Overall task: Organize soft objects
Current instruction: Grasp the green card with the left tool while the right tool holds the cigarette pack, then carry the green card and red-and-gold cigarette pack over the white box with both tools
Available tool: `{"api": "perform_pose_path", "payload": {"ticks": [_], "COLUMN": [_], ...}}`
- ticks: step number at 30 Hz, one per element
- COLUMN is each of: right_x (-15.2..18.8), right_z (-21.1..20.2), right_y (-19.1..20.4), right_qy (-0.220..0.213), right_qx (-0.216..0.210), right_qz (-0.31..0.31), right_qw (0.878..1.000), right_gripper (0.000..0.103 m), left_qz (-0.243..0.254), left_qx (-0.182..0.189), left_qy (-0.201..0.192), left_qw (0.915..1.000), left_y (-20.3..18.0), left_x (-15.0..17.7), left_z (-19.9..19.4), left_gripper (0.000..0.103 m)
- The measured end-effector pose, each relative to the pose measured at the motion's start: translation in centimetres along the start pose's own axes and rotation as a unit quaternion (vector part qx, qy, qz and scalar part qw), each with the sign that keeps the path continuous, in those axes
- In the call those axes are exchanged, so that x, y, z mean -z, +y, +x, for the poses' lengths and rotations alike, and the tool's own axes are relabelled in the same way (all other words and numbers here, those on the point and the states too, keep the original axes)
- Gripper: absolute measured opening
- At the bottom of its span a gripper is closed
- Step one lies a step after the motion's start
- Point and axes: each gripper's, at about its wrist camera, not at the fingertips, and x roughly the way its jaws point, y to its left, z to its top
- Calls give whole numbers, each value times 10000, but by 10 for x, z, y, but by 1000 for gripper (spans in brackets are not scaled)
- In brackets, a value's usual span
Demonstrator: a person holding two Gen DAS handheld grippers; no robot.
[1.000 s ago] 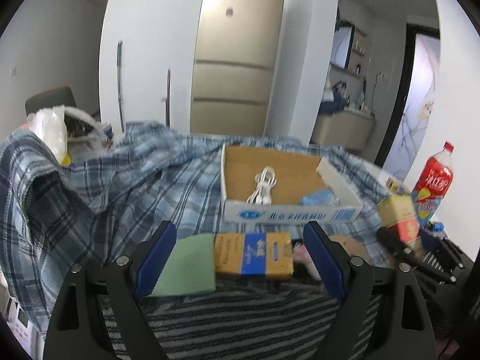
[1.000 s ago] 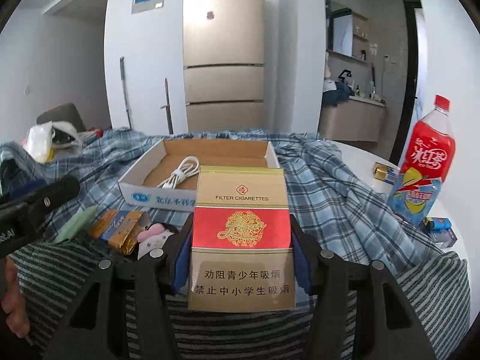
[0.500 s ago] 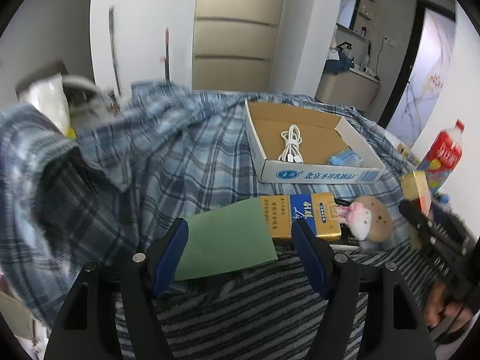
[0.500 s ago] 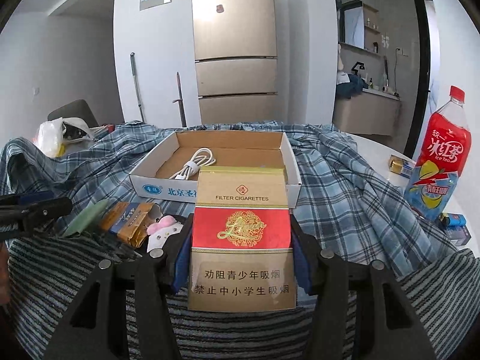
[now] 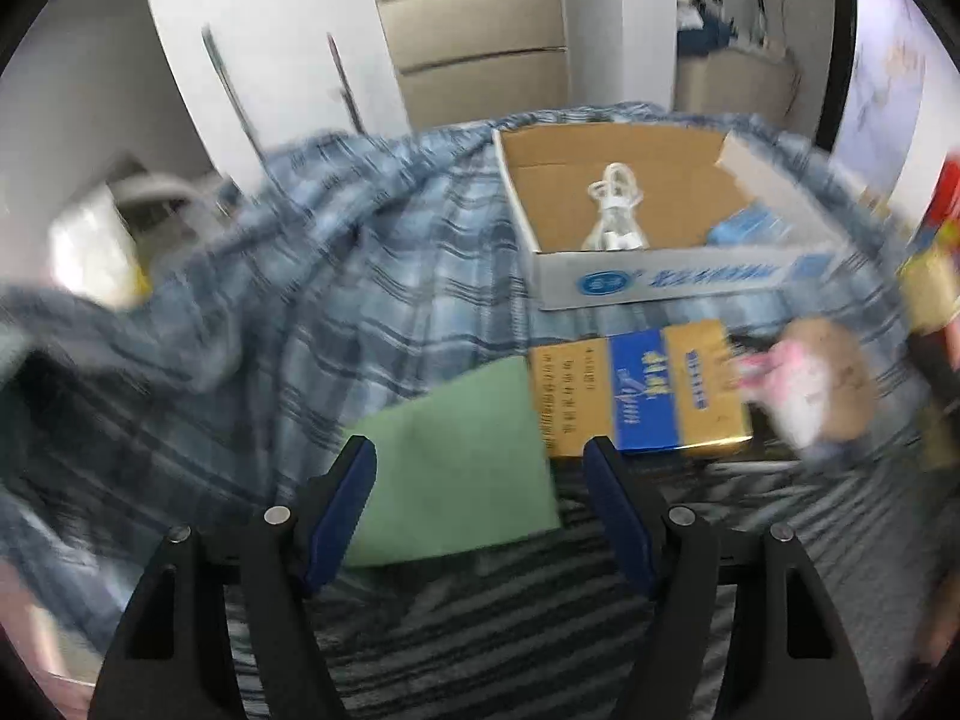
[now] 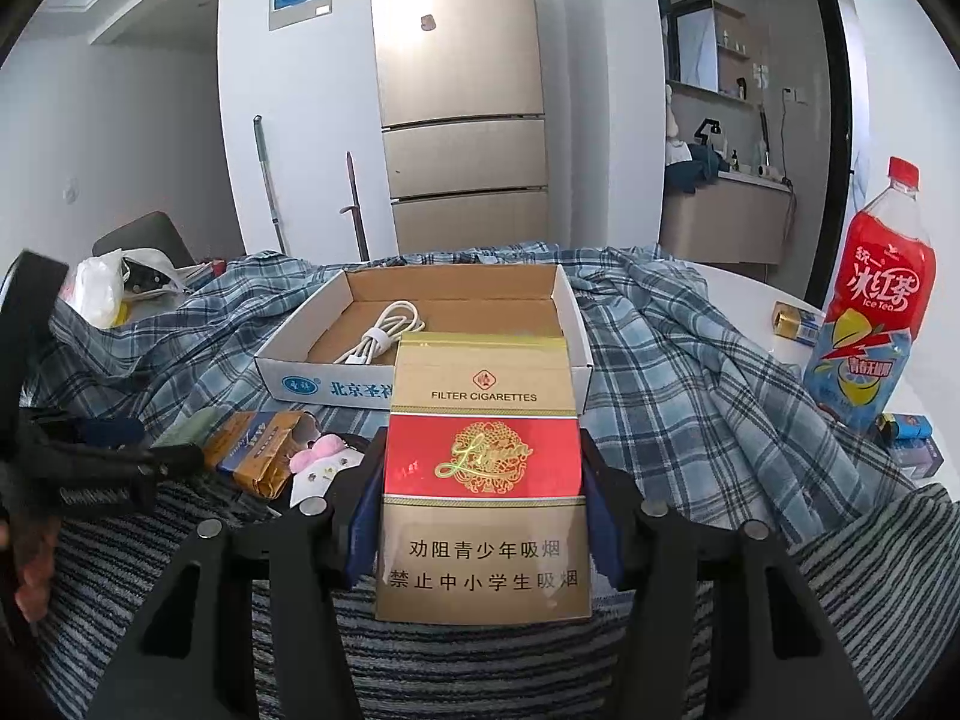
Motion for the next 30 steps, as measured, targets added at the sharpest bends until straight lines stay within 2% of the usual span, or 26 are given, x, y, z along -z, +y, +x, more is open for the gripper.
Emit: {"api": "perform_pose_path", "payload": {"ticks": [2,4,5,6,8,10,14,17,20,22,23,24,27,30], "right_x": [0,0,0,0,0,0,0,1,1,1,1,1,1,1], "right_z": [0,-1,-2,-3,-4,0,14,11,11,11,11,12,12,12], "right_y": [0,1,2,3,5,5,-5,-6,-4,-6,-6,-6,-6,-6], "right_qy": [3,-6,-32,-68,-96,1,348,262,282,285,291,297,311,310], "right_qx": [6,29,34,42,63,75,153,159,160,159,162,162,164,163], "right_qz": [7,-22,-46,-82,-151,-148,95,119,92,137,149,148,141,136], "right_qw": [10000,10000,10000,9999,9998,9999,9992,9995,9994,9994,9993,9993,9993,9993], "right_gripper": [55,55,55,55,55,55,55,55,55,55,55,55,55,55], "left_qz": [376,488,522,556,577,559,461,255,88,-106,-248,-324,-409,-443], "left_qx": [-657,-737,-696,-670,-551,-560,-504,-109,333,974,1367,1564,1820,1745], "left_qy": [-168,-161,-161,-124,-13,-100,-582,-933,-1115,-1013,-941,-909,-822,-728], "left_qw": [9970,9960,9961,9961,9968,9968,9960,9953,9932,9900,9858,9830,9790,9810], "left_y": [-11,-14,-14,-14,-13,-13,-11,-2,2,8,13,16,15,11], "left_x": [3,4,4,4,5,5,2,-6,-12,-16,-17,-18,-17,-14], "left_z": [0,1,0,1,3,0,-31,-67,-95,-106,-110,-110,-109,-99], "left_gripper": [74,72,60,43,18,17,11,11,11,11,11,11,11,11]}}
